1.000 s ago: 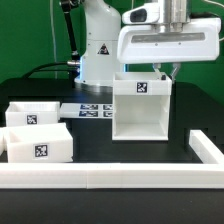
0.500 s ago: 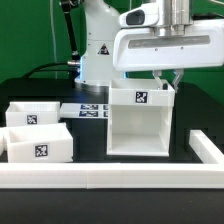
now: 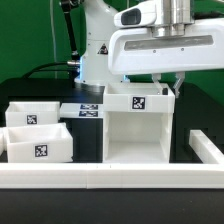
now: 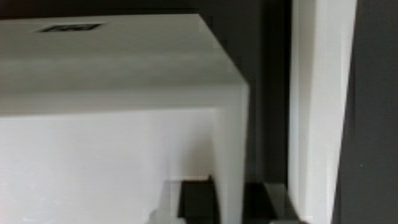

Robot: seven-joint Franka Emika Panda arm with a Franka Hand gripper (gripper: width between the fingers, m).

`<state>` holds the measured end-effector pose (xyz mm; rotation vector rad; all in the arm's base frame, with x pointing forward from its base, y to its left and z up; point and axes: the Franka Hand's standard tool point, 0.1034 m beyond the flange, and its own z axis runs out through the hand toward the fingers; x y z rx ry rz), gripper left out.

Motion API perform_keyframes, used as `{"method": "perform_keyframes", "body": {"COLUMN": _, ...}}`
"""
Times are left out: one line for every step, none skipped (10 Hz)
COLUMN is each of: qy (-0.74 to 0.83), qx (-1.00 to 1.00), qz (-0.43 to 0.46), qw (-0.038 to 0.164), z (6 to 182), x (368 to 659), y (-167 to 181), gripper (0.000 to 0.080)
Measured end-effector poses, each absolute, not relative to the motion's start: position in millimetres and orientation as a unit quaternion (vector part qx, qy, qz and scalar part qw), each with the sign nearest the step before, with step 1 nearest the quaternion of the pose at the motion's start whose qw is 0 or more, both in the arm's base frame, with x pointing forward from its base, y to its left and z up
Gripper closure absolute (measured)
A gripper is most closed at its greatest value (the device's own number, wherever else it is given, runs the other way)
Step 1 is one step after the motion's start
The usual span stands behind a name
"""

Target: Assemble drawer

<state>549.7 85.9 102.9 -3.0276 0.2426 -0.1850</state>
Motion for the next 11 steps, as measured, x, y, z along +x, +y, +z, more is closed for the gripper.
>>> {"method": "perform_keyframes", "body": {"qy": 0.106, "qx": -0.991, "qz": -0.060, "qw": 0.052, "z": 103.6, "x": 551, "y": 87, "gripper": 0.0761}}
{"method": "perform_keyframes", "body": {"qy": 0.133, "qx": -0.988, "qz": -0.060, "qw": 0.055, "z": 104.1, "x": 551, "y": 87, "gripper": 0.0761}}
{"method": "perform_keyframes", "body": {"qy": 0.163, "qx": -0.983, "qz": -0.059, "qw": 0.059, "z": 104.8, "x": 552, "y": 88, "gripper": 0.0761}}
{"method": "perform_keyframes", "body": {"qy": 0.188, "qx": -0.978, "qz": -0.059, "qw": 0.061, "z": 105.4, "x": 553, "y": 89, "gripper": 0.0761}}
{"method": "perform_keyframes", "body": {"qy": 0.221, "qx": -0.971, "qz": -0.060, "qw": 0.067, "z": 106.3, "x": 554, "y": 90, "gripper": 0.0761}}
{"method": "perform_keyframes", "body": {"qy": 0.263, "qx": -0.960, "qz": -0.059, "qw": 0.072, "z": 106.4, "x": 559, "y": 87, "gripper": 0.0761}}
{"method": "perform_keyframes", "body": {"qy": 0.309, "qx": -0.946, "qz": -0.059, "qw": 0.078, "z": 107.7, "x": 568, "y": 84, "gripper": 0.0761}}
{"method": "perform_keyframes", "body": {"qy": 0.343, "qx": -0.934, "qz": -0.058, "qw": 0.081, "z": 109.4, "x": 573, "y": 85, "gripper": 0.0760}}
{"method": "perform_keyframes", "body": {"qy": 0.365, "qx": -0.925, "qz": -0.058, "qw": 0.086, "z": 110.8, "x": 575, "y": 86, "gripper": 0.0760}}
{"method": "perform_keyframes", "body": {"qy": 0.395, "qx": -0.912, "qz": -0.057, "qw": 0.092, "z": 111.9, "x": 576, "y": 88, "gripper": 0.0760}}
{"method": "perform_keyframes", "body": {"qy": 0.417, "qx": -0.902, "qz": -0.054, "qw": 0.097, "z": 112.4, "x": 576, "y": 90, "gripper": 0.0760}}
